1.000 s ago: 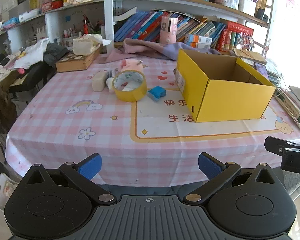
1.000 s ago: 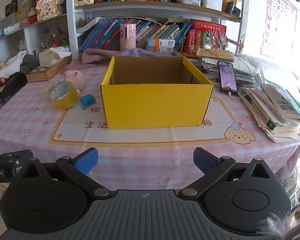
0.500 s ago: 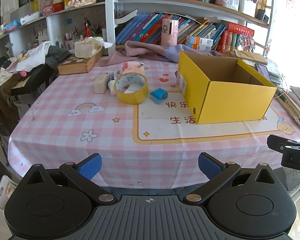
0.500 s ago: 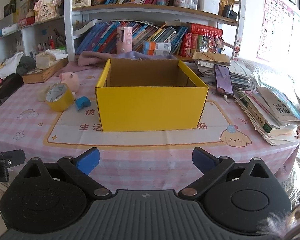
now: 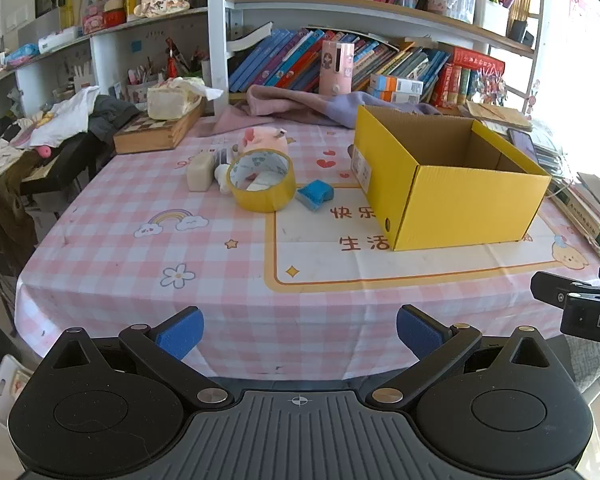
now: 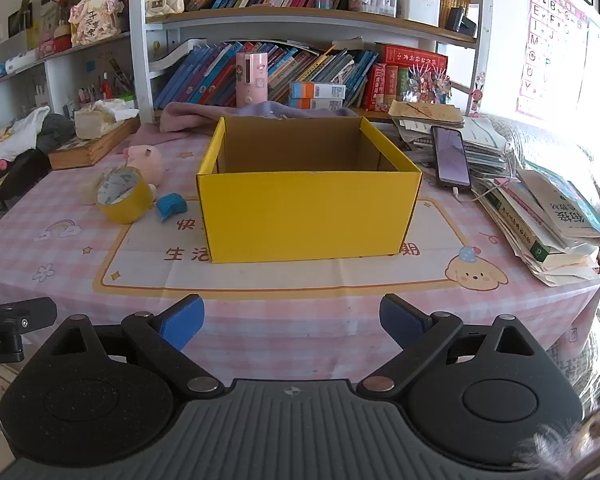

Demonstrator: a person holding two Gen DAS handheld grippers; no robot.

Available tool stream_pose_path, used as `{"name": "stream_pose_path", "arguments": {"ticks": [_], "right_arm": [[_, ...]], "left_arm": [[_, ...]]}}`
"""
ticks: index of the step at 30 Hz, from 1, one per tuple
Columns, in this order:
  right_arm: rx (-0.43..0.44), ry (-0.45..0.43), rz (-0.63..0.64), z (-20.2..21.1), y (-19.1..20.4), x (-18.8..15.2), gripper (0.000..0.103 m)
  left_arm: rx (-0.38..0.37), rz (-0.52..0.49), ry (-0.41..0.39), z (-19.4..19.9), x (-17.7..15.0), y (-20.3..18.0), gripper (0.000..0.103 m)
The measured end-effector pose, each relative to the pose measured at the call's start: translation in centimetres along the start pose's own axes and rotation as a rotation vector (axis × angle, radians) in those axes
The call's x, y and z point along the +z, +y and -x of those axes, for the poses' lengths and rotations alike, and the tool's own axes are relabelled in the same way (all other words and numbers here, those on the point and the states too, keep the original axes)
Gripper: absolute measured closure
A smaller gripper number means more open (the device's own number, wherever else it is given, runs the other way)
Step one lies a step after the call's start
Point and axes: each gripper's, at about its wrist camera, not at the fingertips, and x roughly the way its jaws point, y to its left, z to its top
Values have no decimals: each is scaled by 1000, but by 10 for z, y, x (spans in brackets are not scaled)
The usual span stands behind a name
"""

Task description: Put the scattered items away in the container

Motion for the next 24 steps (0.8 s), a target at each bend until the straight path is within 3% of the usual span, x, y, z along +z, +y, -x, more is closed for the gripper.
{"name": "stream_pose_path", "arguments": {"ticks": [10, 24], "right_arm": [[2, -6, -4, 1, 3, 0, 16], [38, 3, -13, 5, 13, 1, 16]], "left_arm": [[-22, -35, -23, 2, 1, -3, 0], [-43, -29, -29, 1, 1, 5, 0]]}}
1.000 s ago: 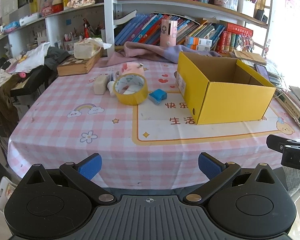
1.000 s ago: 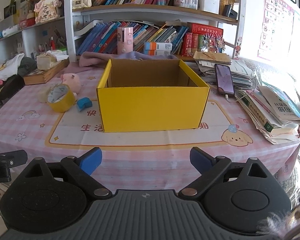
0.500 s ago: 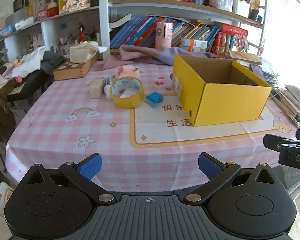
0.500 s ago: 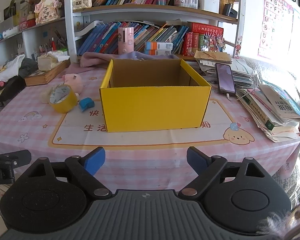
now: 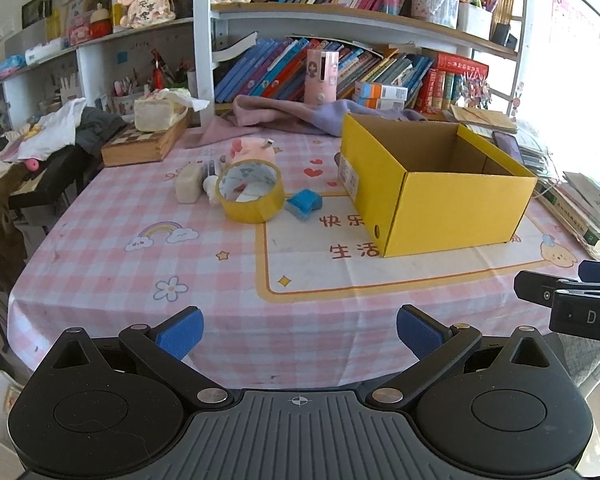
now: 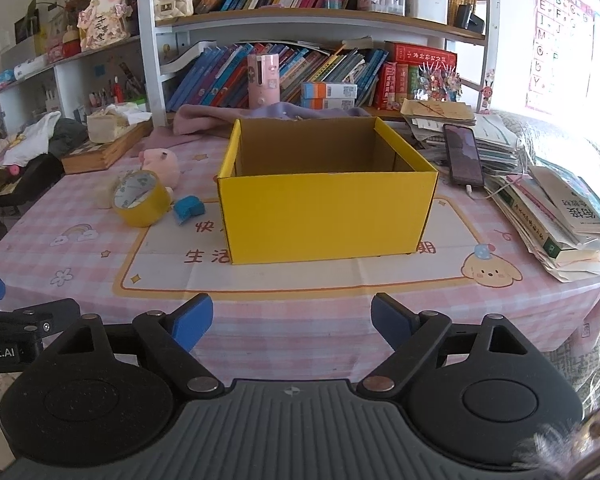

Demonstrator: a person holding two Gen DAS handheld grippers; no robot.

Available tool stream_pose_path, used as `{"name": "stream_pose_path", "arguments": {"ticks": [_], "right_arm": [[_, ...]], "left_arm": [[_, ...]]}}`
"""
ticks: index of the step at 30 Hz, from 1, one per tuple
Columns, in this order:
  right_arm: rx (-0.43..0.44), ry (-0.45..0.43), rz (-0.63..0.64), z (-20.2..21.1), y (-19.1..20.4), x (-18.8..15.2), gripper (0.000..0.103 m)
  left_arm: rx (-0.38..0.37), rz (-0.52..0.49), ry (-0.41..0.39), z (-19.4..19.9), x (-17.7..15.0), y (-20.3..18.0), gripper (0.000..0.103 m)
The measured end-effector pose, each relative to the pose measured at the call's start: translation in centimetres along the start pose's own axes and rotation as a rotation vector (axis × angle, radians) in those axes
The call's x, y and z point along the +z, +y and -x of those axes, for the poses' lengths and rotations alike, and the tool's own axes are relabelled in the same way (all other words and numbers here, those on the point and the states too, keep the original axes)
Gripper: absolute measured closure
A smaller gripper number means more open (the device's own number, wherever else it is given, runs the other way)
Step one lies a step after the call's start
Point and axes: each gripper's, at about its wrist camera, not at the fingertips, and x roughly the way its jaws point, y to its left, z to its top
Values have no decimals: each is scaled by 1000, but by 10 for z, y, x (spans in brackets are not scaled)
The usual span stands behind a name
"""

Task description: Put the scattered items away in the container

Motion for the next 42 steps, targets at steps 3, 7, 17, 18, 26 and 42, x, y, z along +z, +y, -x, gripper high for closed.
{"name": "stream_pose_path", "arguments": {"ticks": [3, 7, 17, 18, 26, 42], "right_arm": [[1, 2, 2, -1, 2, 1, 16], [-5, 9, 3, -2, 4, 2, 16], [6, 34, 21, -7, 15, 4, 16], [9, 36, 23, -8, 17, 4, 16], [45, 32, 54, -9, 28, 6, 19], [113, 14, 98, -8, 50, 8, 29]], "left_arm": [[6, -6, 1, -1, 0, 1, 0], [9, -8, -2, -1, 0, 3, 0], [16, 1, 13, -2, -2, 13, 0], [19, 2, 16, -2, -2, 15, 0], [40, 31, 7, 3, -5, 26, 0], [86, 51, -20, 15, -10, 44, 0]]}}
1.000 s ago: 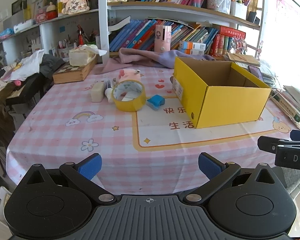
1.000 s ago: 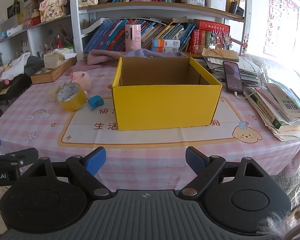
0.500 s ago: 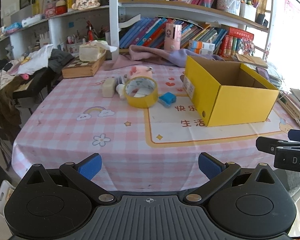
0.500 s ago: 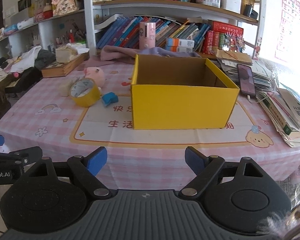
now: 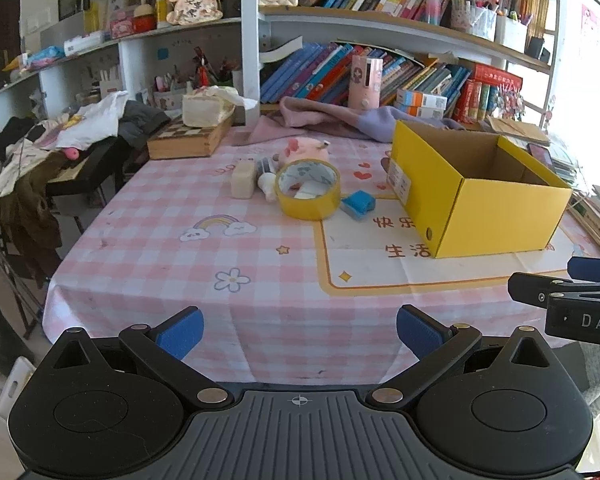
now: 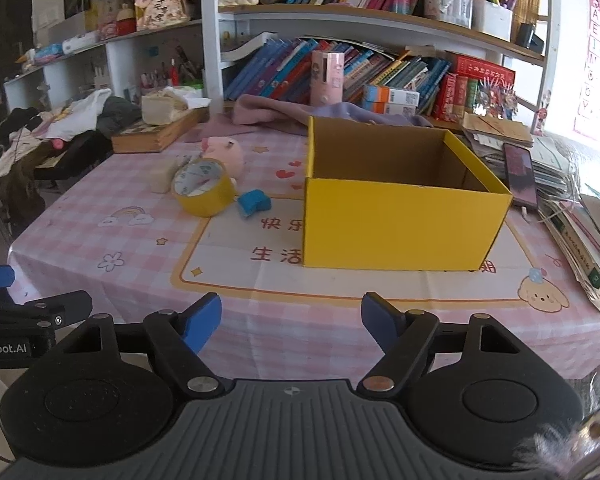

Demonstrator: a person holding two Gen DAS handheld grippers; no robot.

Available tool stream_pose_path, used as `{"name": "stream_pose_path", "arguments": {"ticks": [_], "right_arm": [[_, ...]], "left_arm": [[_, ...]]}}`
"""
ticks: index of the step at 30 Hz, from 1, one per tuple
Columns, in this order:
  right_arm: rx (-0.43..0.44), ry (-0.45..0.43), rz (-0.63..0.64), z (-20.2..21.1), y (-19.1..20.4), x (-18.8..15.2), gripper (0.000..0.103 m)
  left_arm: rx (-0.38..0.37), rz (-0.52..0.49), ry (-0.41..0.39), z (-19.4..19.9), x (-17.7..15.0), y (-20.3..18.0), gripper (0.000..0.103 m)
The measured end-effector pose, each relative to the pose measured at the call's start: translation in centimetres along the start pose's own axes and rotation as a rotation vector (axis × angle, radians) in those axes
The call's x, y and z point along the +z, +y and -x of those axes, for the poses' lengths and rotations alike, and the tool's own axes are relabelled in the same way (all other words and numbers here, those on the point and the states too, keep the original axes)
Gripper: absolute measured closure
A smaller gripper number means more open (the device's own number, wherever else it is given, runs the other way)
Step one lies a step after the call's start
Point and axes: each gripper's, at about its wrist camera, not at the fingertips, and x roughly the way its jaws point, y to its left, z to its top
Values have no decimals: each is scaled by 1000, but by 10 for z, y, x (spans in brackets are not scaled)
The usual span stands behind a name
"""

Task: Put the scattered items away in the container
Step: 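Move left tool toward yellow tape roll while right tool approaches blue squishy object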

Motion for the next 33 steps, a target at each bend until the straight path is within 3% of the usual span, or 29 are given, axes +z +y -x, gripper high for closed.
{"name": "stream_pose_path", "arguments": {"ticks": [9, 23, 33], "right_arm": [[33, -53, 3, 0, 11, 9, 30], [118, -52, 47, -25, 40, 25, 33], [105, -48, 43, -43, 43, 36, 34]], "left_arm": [[11, -59, -56, 8, 4, 1, 0], [78, -67, -79, 6, 7, 20, 0], [67, -61, -85, -13, 18, 28, 0]]}}
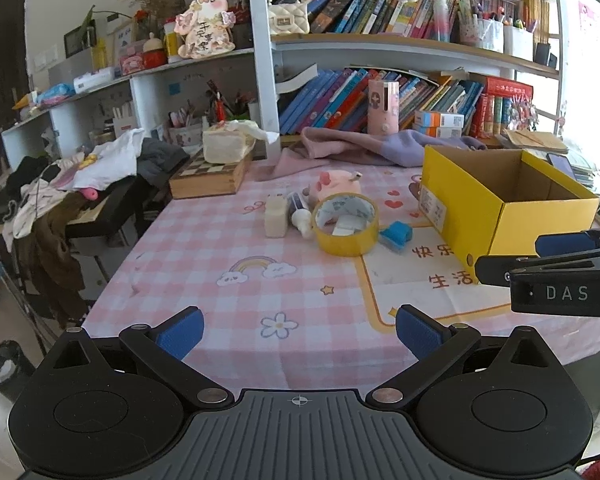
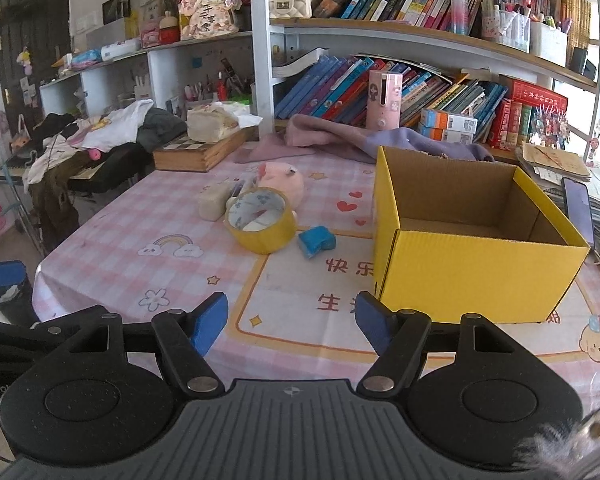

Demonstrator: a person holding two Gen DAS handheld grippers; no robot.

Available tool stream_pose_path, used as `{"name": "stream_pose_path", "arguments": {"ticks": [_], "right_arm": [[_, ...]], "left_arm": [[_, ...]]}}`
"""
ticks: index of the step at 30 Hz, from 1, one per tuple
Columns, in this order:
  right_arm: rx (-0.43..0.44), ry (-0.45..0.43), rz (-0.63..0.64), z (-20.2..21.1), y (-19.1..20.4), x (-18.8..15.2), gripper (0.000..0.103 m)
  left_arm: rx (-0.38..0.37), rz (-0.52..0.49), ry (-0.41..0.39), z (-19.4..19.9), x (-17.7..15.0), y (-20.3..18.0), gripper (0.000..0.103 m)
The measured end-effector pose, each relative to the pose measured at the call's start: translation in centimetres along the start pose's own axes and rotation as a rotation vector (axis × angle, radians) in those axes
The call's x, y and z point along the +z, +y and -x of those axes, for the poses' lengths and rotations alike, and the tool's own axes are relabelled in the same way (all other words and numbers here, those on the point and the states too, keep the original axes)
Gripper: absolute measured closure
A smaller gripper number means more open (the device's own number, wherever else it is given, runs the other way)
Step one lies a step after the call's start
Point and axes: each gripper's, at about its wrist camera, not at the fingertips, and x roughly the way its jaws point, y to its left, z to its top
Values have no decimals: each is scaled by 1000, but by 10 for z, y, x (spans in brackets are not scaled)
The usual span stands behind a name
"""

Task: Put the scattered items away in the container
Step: 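Move left tool toward yellow tape roll while right tool approaches blue squishy object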

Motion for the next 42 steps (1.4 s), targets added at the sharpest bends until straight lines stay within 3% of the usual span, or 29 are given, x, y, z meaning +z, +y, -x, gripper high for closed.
{"name": "stream_pose_path", "arguments": {"ticks": [14, 26, 32, 42], "right_arm": [[-28, 40, -14, -48, -9, 22, 39], [-46, 20, -32, -88, -17, 55, 45], [-67, 83, -62, -119, -28, 72, 47], [-71, 100, -18, -147, -33, 84, 49]], "left_arm": [[-32, -19, 26, -52, 19, -2, 0], [-56, -42, 37, -95, 46, -6, 0], [-69, -62, 58, -121, 60, -9, 0], [-123, -104, 80, -164, 72, -22, 0]]}}
